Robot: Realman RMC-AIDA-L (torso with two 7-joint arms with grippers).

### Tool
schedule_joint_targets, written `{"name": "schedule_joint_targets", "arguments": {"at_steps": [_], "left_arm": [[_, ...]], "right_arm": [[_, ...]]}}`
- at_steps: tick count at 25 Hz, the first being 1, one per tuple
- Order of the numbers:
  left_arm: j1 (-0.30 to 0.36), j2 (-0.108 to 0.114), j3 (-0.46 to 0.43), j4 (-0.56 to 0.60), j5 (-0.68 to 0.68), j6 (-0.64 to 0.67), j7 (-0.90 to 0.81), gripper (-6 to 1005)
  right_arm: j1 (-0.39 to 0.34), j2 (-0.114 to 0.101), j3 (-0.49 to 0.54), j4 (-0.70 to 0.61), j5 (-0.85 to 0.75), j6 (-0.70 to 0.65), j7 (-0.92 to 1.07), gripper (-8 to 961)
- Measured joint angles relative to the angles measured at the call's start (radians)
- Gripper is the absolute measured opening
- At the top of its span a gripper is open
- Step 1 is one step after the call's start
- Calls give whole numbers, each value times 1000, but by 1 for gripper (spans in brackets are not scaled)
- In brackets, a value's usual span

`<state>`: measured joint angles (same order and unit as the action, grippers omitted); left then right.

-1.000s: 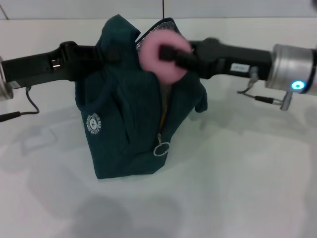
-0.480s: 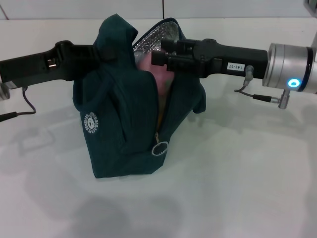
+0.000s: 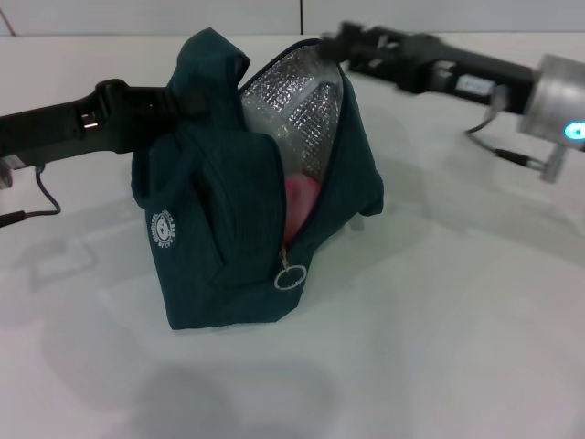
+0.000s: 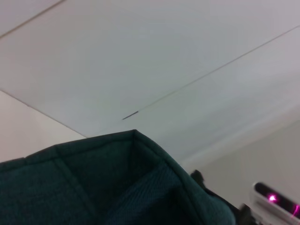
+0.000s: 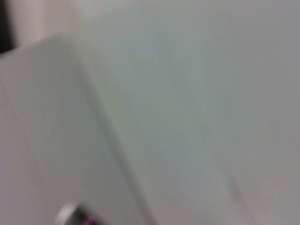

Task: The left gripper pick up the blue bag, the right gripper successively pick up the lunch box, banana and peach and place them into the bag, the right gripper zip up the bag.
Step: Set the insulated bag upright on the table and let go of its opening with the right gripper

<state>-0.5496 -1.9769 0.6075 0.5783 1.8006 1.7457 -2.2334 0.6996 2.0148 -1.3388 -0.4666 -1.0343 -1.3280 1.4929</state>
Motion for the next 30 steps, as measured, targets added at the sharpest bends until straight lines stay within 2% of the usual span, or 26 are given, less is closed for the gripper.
{"name": "schedule_joint_targets", "arguments": {"at_steps": [4,6,8,12,15,21,30], "left_arm": [[-2,1,0,0,-1,0,0,36],[-7,1,0,0,-1,1,0,36],[-9,1,0,0,-1,1,0,36],[-13,-3,5,0,-1,1,0,36],[-13,-6,6,-1,-1,1,0,36],[-13,-7,8,-1,0,2,0,36],[-13,-9,8,-2,3,1,0,37]], "right_arm": [[-127,-12,29,-22,60,38,131,675],[-173,-12,47,-10,60,46,190,675],[-187,-11,48,9,60,53,222,676],[-162,-4,13,75,56,61,263,674],[-112,1,-44,111,56,77,292,672],[-56,11,-102,129,60,79,303,667],[-38,3,-143,117,56,78,304,660]]}}
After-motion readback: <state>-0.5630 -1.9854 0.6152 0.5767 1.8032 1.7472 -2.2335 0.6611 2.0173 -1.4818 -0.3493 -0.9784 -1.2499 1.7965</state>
